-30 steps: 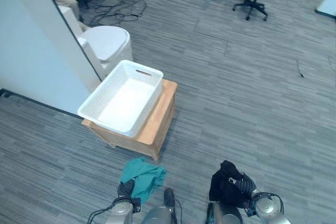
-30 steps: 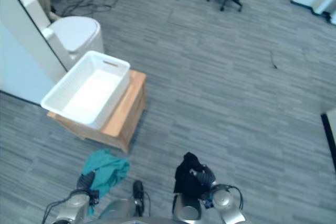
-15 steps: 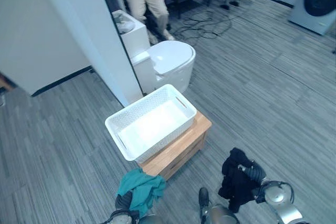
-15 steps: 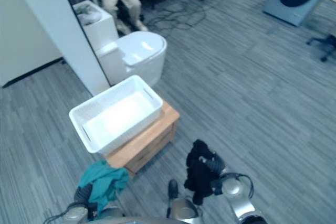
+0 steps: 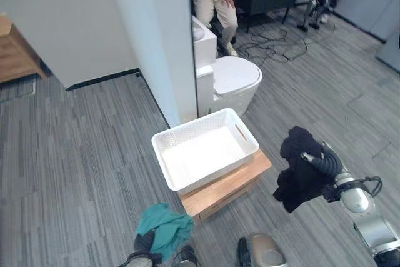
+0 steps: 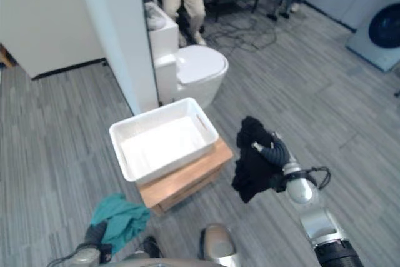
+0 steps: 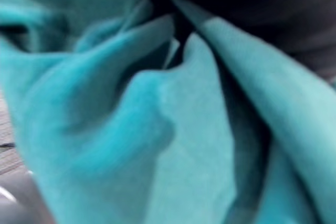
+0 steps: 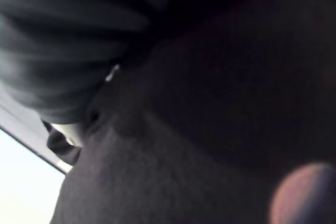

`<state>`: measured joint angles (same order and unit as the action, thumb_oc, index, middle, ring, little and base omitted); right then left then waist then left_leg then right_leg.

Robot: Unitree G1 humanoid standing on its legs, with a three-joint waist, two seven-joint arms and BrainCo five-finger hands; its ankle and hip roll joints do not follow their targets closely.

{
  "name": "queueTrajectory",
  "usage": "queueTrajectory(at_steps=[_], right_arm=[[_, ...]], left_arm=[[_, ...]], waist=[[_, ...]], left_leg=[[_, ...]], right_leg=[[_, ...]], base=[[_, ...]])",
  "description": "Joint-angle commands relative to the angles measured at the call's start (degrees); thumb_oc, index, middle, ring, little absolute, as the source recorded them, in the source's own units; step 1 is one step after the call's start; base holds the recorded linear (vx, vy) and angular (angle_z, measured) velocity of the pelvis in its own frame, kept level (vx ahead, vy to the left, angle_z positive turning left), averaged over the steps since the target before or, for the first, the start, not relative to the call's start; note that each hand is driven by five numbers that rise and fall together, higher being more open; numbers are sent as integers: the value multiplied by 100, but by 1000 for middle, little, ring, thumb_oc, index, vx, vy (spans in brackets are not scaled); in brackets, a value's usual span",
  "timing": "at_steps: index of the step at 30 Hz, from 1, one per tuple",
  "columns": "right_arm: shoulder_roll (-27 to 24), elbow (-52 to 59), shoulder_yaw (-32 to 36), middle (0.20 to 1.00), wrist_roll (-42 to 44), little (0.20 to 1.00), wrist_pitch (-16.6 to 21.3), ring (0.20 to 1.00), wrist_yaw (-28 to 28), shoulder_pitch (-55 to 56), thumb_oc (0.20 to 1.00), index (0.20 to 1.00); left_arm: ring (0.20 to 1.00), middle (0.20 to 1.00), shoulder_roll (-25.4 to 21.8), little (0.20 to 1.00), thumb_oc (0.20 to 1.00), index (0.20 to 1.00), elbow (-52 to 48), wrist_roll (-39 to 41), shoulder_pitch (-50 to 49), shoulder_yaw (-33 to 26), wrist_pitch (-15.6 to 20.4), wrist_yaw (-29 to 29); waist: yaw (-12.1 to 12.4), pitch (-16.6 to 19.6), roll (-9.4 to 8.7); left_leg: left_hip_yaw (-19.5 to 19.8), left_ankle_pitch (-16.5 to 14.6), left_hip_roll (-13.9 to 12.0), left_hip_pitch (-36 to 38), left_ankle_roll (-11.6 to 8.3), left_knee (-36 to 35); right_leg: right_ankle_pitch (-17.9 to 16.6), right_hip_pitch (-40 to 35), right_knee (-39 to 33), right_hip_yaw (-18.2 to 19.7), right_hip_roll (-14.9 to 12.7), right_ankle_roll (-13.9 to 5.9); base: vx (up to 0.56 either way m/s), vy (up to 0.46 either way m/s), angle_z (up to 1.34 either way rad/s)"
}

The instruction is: Tidy up the quilt and then pick up the clothes from the bed and put them into the laundry hamper.

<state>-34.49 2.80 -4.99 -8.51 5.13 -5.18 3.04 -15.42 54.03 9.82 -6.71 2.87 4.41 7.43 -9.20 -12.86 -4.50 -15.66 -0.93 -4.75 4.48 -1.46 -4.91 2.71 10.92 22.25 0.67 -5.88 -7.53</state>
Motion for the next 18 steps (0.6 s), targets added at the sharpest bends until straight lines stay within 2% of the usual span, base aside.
queueTrajectory(at_steps=[1,2,4,5,7,11,14,15,18], right_arm=[[-70,-173,60,200,122,200,388,200,-276,-1007,200,200],[-91,14,215,200,183,200,387,200,-336,-954,200,200],[-46,88,4,200,237,200,394,200,-393,-1405,200,200],[-68,29,-243,200,172,200,405,200,-424,-1899,200,200],[-86,-71,-564,200,170,200,373,200,-407,-2438,200,200],[-37,-256,-1065,200,250,200,352,200,-359,-3175,200,200],[50,-462,-1291,200,263,200,323,200,-370,-3474,200,200],[205,-864,-1544,200,204,200,243,200,-361,-3659,200,200],[313,-1320,-1706,200,51,200,162,200,-345,-3579,200,200]], left_arm=[[200,200,-230,200,200,200,43,-147,76,95,68,84],[200,200,-303,200,200,200,68,-155,102,125,98,57],[200,200,-373,200,200,200,65,-83,128,30,71,52],[200,200,-405,200,200,200,-67,-53,124,19,105,95],[200,200,-367,200,200,200,-242,-53,76,139,131,10],[200,200,-277,200,200,200,-214,0,64,312,123,-27],[200,200,-221,200,200,200,-217,61,71,406,132,-35],[200,200,-189,200,200,200,-235,180,105,487,161,-55],[200,200,-219,200,200,200,-431,230,126,530,211,-58]], waist=[[147,85,-100],[132,123,-159],[280,226,-217],[404,239,-194],[534,273,-122],[656,192,0],[723,130,44],[809,41,129],[860,-70,230]], left_leg=[[-39,-46,-417,323,-371,10],[88,-70,-389,311,-367,11],[120,-88,-377,320,-394,27],[40,-21,-457,319,-440,41],[9,20,-543,317,-506,1],[159,142,-652,189,-626,-9],[228,194,-695,100,-662,-9],[324,269,-729,-49,-703,-9],[402,342,-754,-198,-733,-9]], right_leg=[[-207,-358,-1303,118,-333,-385],[-165,-487,-1662,278,-395,-343],[-284,-676,-1987,209,-484,-353],[-436,-716,-2121,153,-467,-359],[-463,-921,-2404,29,-460,-311],[-471,-1115,-2628,-261,-437,-267],[-455,-1118,-2647,-340,-415,-241],[-441,-1097,-2670,-438,-395,-217],[-437,-1043,-2675,-530,-378,-205]], base=[[92,-75,93],[92,-70,98],[124,-167,113],[98,-175,90],[143,-128,10],[47,-61,15],[-19,-46,18],[-48,-50,33],[-63,-33,28]])
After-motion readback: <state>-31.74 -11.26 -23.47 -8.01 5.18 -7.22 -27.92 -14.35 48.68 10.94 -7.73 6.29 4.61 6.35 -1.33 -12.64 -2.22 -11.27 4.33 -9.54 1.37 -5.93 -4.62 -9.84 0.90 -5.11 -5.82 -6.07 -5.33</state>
